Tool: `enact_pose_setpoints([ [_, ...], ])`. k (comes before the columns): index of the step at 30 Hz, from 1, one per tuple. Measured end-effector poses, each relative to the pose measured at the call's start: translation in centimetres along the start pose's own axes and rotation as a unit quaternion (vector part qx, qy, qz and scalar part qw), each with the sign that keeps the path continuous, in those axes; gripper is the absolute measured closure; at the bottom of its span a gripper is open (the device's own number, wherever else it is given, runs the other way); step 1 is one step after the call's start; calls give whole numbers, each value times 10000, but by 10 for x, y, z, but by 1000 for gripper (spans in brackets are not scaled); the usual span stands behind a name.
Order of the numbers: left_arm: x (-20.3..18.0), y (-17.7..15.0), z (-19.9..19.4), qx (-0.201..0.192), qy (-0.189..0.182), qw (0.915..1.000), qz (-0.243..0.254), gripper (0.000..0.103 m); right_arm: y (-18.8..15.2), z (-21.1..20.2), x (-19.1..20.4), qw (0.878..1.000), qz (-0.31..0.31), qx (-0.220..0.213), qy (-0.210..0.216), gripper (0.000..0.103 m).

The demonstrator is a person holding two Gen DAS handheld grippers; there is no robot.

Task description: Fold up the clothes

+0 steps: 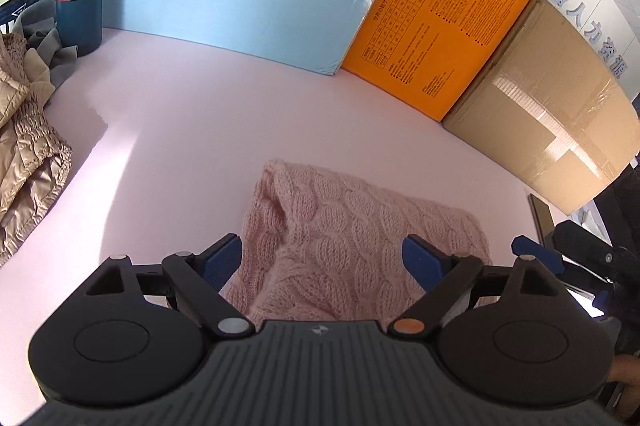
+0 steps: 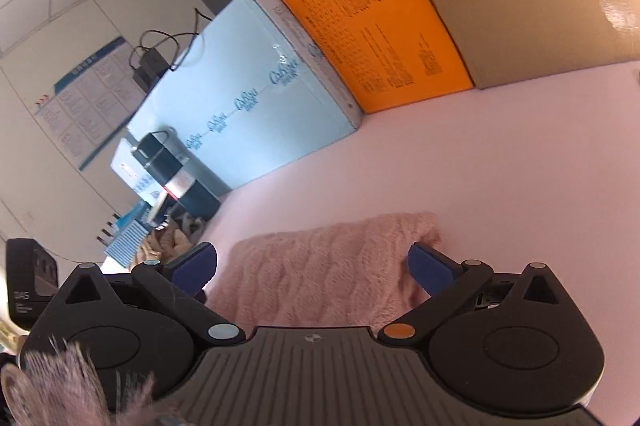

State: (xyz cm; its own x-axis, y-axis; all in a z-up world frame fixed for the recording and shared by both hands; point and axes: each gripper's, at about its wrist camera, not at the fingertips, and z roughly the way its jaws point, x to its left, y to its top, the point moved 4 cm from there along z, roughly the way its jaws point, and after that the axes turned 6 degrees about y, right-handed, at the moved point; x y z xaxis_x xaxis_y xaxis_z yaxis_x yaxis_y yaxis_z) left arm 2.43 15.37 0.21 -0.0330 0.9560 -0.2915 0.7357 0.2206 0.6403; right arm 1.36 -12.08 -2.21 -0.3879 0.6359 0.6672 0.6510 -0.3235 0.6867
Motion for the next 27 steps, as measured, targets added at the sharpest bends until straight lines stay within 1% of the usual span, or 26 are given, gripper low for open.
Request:
enact_pose_setpoints([
  [2, -14, 7, 7, -144, 311, 9994, 99, 17, 5, 11, 8, 9978, 234, -74, 624, 0],
  [3, -24, 9, 13, -211, 542, 9979, 273, 17, 6, 19, 9, 9954, 452, -130, 833, 0],
  [5, -39, 10, 24, -355, 867, 9938, 605, 17, 5, 34, 4, 9881, 983, -260, 1153, 0],
  [6, -43, 9, 30, -389, 1075, 9907, 739, 17, 3, 42, -1, 9829, 1304, -345, 1253, 0],
  [7, -46, 8, 35, -421, 1285, 9870, 871, 17, 1, 47, -6, 9791, 1540, -415, 1266, 0],
  [8, -46, 6, 41, -407, 1459, 9838, 955, 17, -2, 49, -12, 9763, 1713, -511, 1220, 0],
  [9, -44, 4, 47, -339, 1559, 9823, 977, 17, -4, 51, -18, 9733, 1881, -609, 1169, 0],
  [11, -38, -1, 59, -118, 1642, 9821, 915, 17, -7, 50, -27, 9693, 2090, -762, 1045, 0],
  [13, -30, -9, 71, 181, 1744, 9809, 846, 15, -11, 51, -41, 9677, 2288, -787, 707, 0],
  [14, -27, -11, 74, 222, 1718, 9817, 789, 15, -14, 52, -48, 9669, 2374, -753, 550, 1],
  [15, -25, -13, 75, 200, 1674, 9830, 730, 14, -17, 52, -56, 9636, 2474, -802, 618, 1],
  [17, -22, -16, 74, 154, 1687, 9831, 700, 10, -18, 50, -60, 9597, 2564, -905, 718, 1],
  [20, -22, -16, 74, 153, 1688, 9830, 710, 10, -17, 50, -58, 9623, 2497, -793, 727, 0],
  [23, -20, -10, 64, 255, 1679, 9836, 610, 11, -14, 45, -51, 9613, 2530, -839, 696, 0],
  [25, -22, -6, 47, 188, 1625, 9844, 647, 11, -9, 40, -37, 9659, 2346, -639, 890, 0],
  [26, -22, -5, 40, 140, 1638, 9838, 720, 11, -7, 37, -29, 9678, 2250, -533, 991, 0],
  [27, -22, -5, 30, 93, 1721, 9814, 844, 11, -7, 34, -23, 9678, 2194, -327, 1191, 0],
])
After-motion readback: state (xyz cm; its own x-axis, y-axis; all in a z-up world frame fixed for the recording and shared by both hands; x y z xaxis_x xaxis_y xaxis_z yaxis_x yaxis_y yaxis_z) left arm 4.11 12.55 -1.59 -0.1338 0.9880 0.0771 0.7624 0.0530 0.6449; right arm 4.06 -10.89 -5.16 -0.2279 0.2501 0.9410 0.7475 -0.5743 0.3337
